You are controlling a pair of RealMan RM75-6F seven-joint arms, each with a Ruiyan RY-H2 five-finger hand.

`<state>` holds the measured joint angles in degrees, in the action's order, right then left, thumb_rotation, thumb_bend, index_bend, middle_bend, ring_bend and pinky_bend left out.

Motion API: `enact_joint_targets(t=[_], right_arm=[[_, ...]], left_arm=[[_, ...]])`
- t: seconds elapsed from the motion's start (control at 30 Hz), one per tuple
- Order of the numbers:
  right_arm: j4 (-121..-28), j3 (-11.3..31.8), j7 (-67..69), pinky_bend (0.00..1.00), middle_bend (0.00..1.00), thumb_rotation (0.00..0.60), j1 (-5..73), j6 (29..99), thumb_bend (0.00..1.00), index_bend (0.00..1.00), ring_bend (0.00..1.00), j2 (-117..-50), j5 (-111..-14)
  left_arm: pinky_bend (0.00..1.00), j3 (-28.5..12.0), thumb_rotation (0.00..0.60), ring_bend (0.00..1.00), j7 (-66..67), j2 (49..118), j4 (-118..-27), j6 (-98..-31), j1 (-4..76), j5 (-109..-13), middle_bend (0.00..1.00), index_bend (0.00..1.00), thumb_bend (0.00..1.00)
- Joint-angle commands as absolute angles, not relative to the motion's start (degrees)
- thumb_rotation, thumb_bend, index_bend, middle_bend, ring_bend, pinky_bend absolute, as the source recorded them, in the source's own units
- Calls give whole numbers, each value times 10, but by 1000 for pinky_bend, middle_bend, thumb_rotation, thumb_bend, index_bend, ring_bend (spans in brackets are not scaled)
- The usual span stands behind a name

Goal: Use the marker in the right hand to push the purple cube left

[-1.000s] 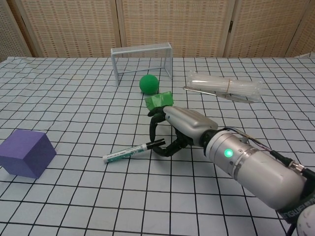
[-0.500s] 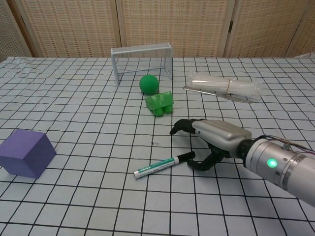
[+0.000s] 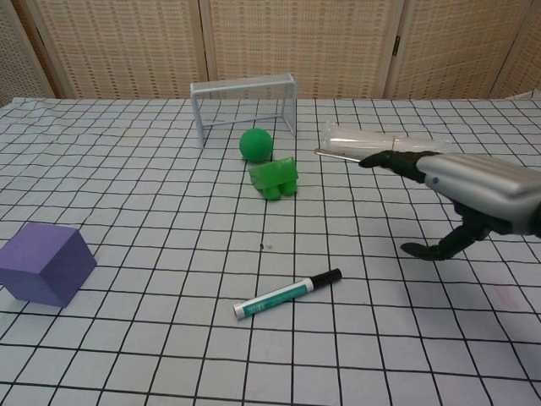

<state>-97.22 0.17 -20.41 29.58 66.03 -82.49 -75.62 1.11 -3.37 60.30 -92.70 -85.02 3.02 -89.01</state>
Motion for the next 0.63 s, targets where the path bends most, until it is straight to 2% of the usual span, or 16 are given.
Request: enact_joint_targets(t=[0.03, 0.13, 0.23, 0.37, 0.63], right_arm=[[-1048, -36, -248, 0, 0, 600, 230, 751, 209, 0, 0, -728, -792], [-1062, -63, -251, 0, 0, 600, 187, 798, 209, 0, 0, -680, -811], [-1045, -80, -254, 0, 0, 600, 151, 833, 209, 0, 0, -659, -814], [-1005, -77, -199, 0, 0, 600, 96, 891, 209, 0, 0, -656, -805], [-1001, -63, -138, 0, 0, 600, 74, 897, 209, 0, 0, -628, -821]], left_arm=[[144, 10, 600, 0, -22, 607, -930, -852, 29, -887, 0, 0, 402], [144, 8, 600, 0, -6, 611, -932, -855, 27, -882, 0, 0, 402], [144, 4, 600, 0, 11, 618, -932, -855, 27, -874, 0, 0, 402], [144, -1, 600, 0, 43, 630, -932, -855, 27, -866, 0, 0, 403], [144, 0, 600, 0, 86, 654, -929, -856, 31, -874, 0, 0, 403]])
